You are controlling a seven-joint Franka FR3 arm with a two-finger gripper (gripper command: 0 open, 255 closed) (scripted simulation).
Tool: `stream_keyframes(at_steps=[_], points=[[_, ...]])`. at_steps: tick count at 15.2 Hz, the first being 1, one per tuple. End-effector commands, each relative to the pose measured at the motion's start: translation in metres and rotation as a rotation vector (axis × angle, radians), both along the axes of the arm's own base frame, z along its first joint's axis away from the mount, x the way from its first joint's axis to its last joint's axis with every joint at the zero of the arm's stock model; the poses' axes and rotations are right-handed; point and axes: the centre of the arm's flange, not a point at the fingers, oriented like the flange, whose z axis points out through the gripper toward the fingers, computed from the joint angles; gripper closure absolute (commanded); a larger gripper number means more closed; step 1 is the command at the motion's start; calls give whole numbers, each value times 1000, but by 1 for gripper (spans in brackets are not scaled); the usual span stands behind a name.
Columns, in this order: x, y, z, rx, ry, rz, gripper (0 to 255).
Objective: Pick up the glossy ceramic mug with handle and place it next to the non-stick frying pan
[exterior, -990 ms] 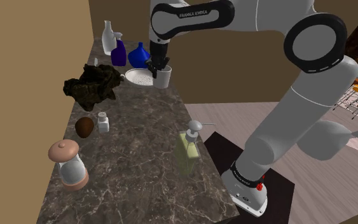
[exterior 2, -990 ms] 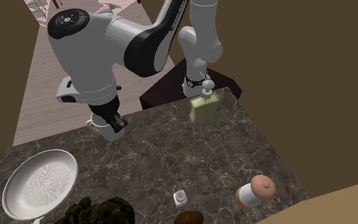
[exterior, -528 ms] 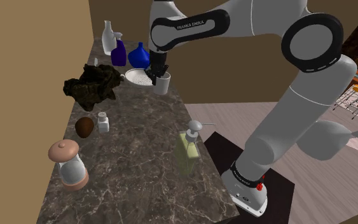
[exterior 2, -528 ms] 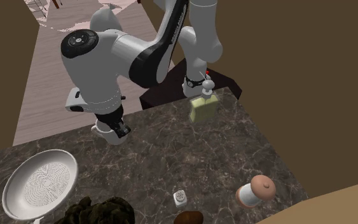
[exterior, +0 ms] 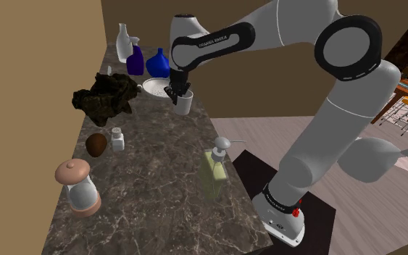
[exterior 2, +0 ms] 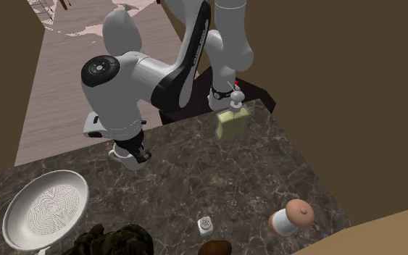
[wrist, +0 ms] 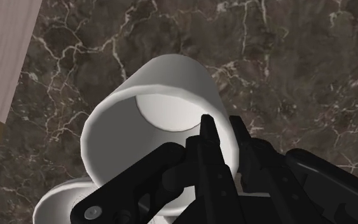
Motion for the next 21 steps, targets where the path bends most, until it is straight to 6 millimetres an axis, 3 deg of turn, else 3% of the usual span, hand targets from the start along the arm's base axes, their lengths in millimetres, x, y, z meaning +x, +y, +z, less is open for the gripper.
stream_keyframes(at_steps=[1, 9, 16, 17, 21], points=[[-1, 1, -11, 0, -1, 0, 255], [-1, 1, -53, 0, -1, 0, 255], [-1, 1, -53, 0, -1, 0, 255], [-1, 1, -53, 0, -1, 0, 0], [-1, 1, -53, 0, -1, 0, 0]])
